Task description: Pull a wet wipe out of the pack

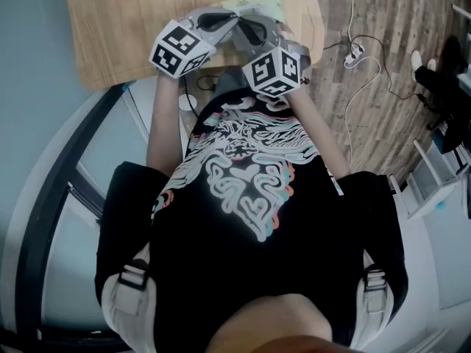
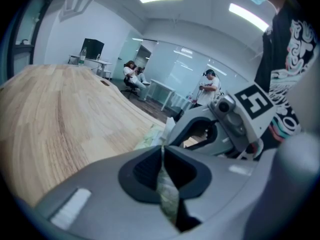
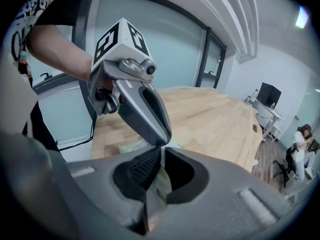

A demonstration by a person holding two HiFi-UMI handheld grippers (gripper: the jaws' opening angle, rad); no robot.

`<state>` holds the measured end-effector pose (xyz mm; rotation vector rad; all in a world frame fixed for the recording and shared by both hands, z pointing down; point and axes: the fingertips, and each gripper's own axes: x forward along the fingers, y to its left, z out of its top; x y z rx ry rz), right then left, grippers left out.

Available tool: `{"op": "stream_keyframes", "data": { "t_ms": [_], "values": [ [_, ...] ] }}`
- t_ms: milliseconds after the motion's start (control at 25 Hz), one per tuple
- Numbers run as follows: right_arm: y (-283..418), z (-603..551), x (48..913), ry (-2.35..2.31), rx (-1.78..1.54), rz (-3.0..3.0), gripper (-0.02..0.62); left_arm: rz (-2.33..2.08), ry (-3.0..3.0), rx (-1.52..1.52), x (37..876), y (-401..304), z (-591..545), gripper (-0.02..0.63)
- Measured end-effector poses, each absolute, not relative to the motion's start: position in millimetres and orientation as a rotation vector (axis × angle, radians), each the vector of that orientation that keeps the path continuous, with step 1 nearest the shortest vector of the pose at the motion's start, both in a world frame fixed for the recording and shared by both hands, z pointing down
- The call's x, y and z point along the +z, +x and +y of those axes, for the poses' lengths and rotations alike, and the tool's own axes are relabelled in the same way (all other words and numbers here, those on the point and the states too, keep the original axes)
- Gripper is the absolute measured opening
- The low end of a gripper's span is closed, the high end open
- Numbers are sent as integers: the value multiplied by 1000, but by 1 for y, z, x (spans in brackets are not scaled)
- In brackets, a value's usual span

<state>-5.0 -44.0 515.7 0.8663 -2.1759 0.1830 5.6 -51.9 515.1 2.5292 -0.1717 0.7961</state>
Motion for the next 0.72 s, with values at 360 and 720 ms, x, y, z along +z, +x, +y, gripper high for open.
{"op": "stream_keyframes", "data": {
  "t_ms": [360, 720],
  "values": [
    [-4, -43, 516, 870, 181, -2175, 25, -191, 2527, 793, 513, 4, -49, 5],
    [-6, -43, 515, 871, 175, -2176, 25, -211, 2509, 777, 511, 0, -50, 3]
  ]
}}
